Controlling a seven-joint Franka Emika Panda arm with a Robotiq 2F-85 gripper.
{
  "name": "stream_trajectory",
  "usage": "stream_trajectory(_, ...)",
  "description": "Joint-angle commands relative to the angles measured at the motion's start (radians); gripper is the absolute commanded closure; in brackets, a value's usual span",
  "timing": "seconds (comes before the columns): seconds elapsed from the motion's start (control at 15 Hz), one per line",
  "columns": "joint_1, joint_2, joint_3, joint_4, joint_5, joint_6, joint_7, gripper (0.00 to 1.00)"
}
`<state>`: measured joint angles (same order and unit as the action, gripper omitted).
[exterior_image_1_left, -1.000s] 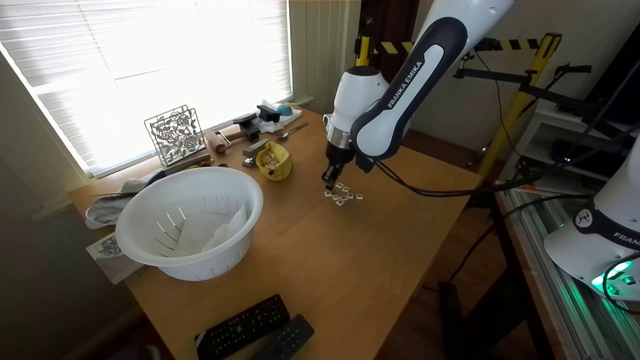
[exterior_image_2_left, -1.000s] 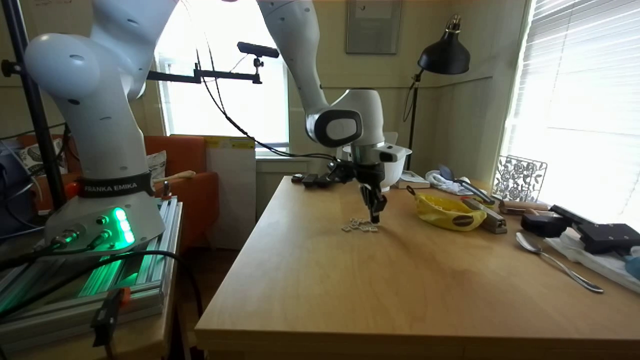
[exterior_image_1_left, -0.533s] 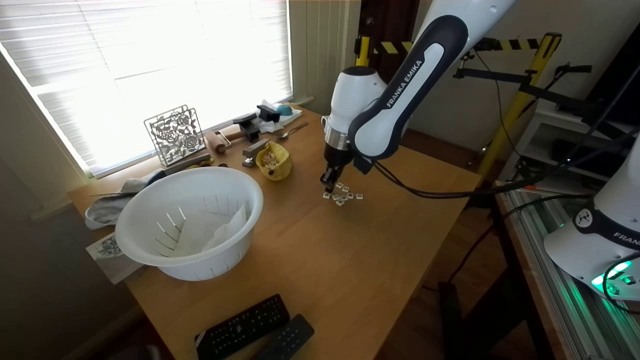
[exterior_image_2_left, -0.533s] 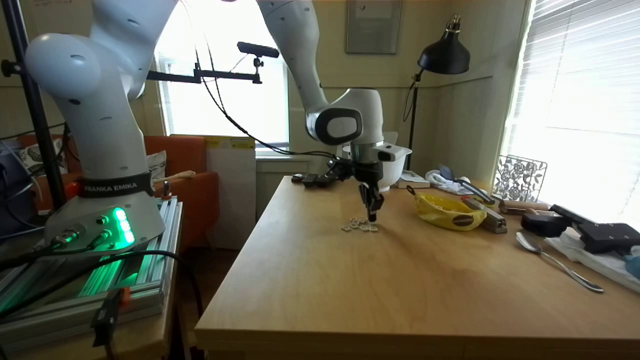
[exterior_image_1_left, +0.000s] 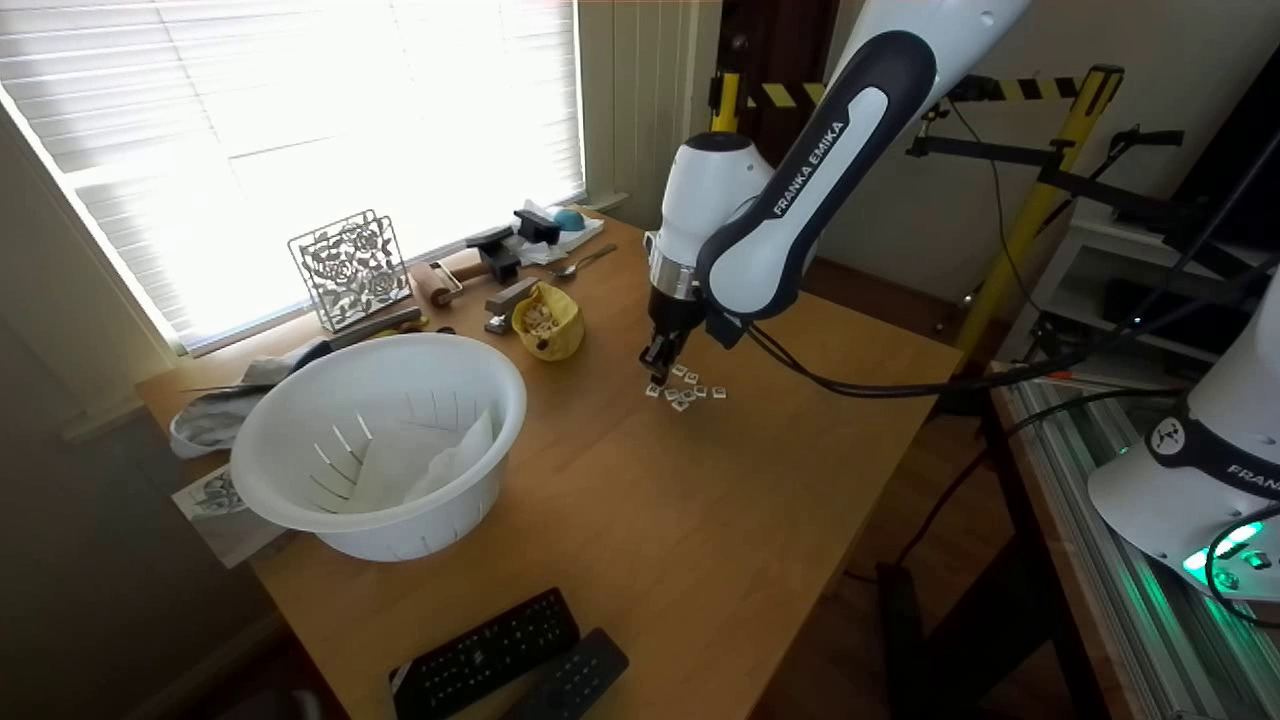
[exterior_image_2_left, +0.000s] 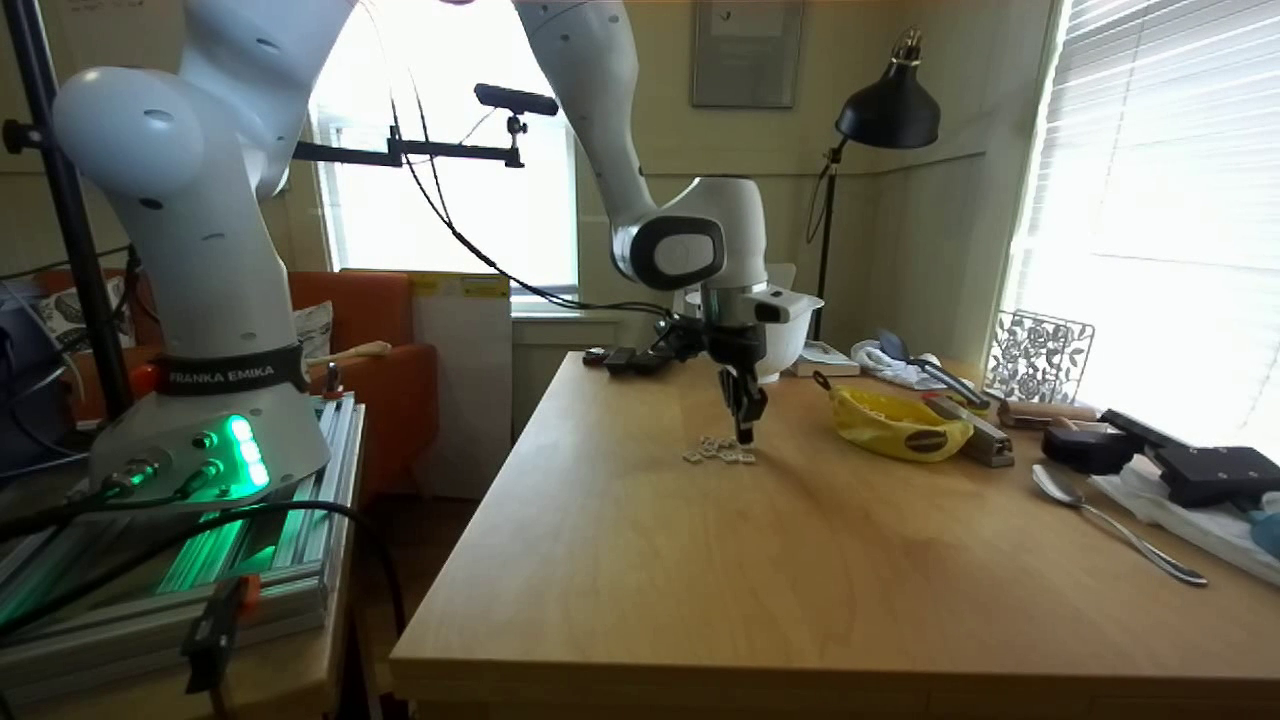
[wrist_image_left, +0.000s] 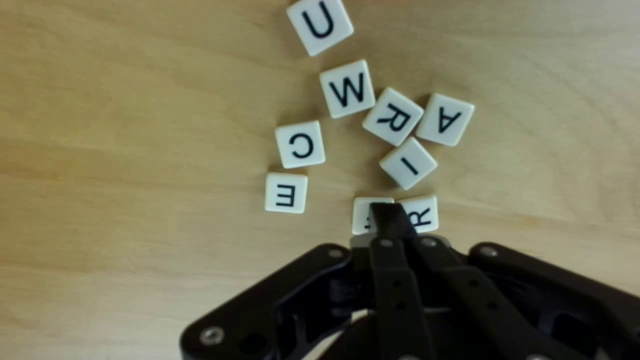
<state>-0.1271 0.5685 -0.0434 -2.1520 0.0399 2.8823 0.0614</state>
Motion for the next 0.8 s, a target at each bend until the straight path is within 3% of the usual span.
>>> stream_trajectory(0.0, 0.013, 0.043, -0.017, 0.014, 0.017, -0.015, 0.015, 1.00)
stream_trajectory(0.73, -0.001, -0.009, -0.010, -0.015, 0.018, -0.010, 0.002, 1.00)
